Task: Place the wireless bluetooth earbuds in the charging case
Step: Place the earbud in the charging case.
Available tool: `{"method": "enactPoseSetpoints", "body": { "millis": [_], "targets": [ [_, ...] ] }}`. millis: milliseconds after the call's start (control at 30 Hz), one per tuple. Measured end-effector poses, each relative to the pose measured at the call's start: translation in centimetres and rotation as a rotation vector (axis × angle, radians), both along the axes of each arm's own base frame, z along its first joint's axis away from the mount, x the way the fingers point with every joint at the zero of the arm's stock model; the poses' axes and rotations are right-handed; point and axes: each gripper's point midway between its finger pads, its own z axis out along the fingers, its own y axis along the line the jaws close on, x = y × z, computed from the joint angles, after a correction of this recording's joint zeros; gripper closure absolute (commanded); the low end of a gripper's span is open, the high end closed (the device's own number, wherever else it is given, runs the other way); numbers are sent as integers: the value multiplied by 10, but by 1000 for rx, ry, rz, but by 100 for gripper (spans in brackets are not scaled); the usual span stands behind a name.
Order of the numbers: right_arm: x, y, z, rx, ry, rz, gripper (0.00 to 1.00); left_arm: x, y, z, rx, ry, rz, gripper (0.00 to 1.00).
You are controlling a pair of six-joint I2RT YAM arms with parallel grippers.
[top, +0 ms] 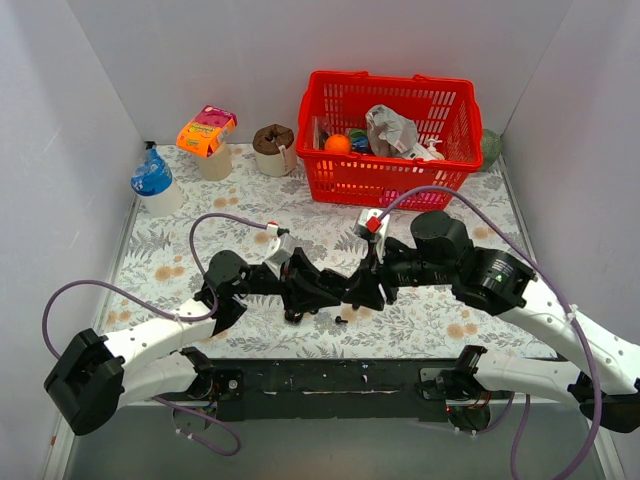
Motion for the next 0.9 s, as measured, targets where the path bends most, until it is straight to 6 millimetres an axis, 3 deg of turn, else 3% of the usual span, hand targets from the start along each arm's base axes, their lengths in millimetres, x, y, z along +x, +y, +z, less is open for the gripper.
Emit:
{"method": "enactPoseSetpoints", "body": {
  "millis": [167, 300, 400, 600, 667, 800, 900],
  "targets": [
    [6, -11, 22, 30, -55, -65, 46, 1, 4, 3, -17, -30, 33, 100],
    [17, -24, 21, 42, -98, -160, 53, -1, 9, 3, -16, -49, 56, 100],
    [28, -28, -13, -4, -83, -231, 54, -4, 17, 1, -13, -53, 89, 100],
    [45, -11, -121, -218, 57, -264, 54, -15, 39, 9, -45, -80, 158, 100],
    [46, -5, -148, -276, 101, -253, 56, -18, 45, 12, -56, -87, 176, 100],
    [49, 14, -183, -333, 161, -213, 65, -21, 52, 15, -60, -86, 199, 100],
    [53, 26, -200, -359, 188, -188, 67, -21, 54, 9, -42, -68, 207, 100]
  ]
}}
